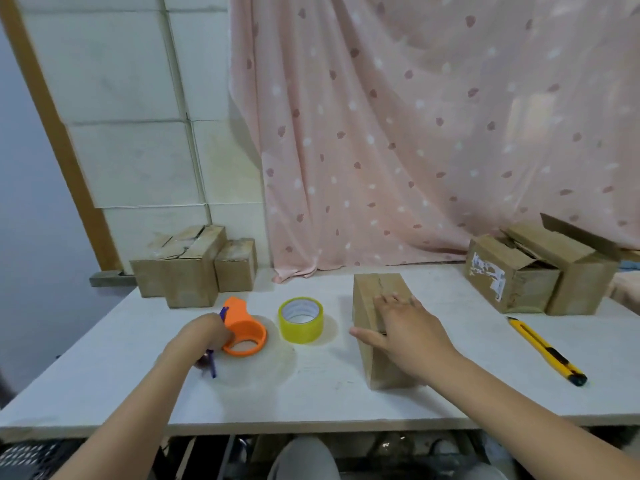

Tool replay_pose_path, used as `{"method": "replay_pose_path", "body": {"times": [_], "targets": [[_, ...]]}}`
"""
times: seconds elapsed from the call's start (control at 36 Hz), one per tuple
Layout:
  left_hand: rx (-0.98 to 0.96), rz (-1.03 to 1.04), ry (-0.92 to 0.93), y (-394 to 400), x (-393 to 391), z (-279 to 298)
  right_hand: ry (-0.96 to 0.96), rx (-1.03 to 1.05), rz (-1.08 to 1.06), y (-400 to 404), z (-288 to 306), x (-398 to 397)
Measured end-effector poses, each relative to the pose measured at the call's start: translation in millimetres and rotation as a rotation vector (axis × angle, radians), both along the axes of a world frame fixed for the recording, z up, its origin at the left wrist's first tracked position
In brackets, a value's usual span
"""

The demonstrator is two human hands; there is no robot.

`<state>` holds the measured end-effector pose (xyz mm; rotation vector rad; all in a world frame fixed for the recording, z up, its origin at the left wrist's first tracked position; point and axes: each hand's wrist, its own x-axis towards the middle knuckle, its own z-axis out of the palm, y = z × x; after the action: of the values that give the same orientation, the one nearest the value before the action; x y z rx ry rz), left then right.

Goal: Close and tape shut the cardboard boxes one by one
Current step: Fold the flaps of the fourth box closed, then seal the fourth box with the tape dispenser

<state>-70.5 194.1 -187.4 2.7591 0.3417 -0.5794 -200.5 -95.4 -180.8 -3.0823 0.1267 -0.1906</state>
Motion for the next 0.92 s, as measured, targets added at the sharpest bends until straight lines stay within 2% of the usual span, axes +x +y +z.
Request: {"method": "replay_pose_path", "body": {"times": [0.22,0.36,0.56,0.72,0.81,0.86,0.92], "targets": [[-0.267,-0.034,-0.438,-17.0,2.6,36.3,0.069,-0.053,-0.066,-10.8,8.9,-10.5],[-0.512,-0.133,-0.579,-54.3,-2.7,51.0,0.085,-0.085,-0.084,-21.3,14.2,-19.7],[-0.531,-0.37,-0.665,-105.8,-13.6,49.1,0.092,-0.033,-0.115,-42.3,19.8,-27.4],[-0.48,-0.612,-0.675,-133.3,-26.1,53.2,-0.204,0.29,-0.154,-63.6,38.1,-19.5],[-0.459,-0.652,-0.713,-140.9,-31.5,52.8,-0.387,0.502,-0.178,-68.6,55.6,-12.8],[-0.49,-0.658,-0.728,-143.9,-32.0,52.0,-0.422,0.707,-0.194,-70.2,65.3,-7.3],[-0.506,-0.675,-0.736,-147.0,-30.9,51.3,-0.358,0.938,-0.21,-70.2,72.3,-1.0]]}}
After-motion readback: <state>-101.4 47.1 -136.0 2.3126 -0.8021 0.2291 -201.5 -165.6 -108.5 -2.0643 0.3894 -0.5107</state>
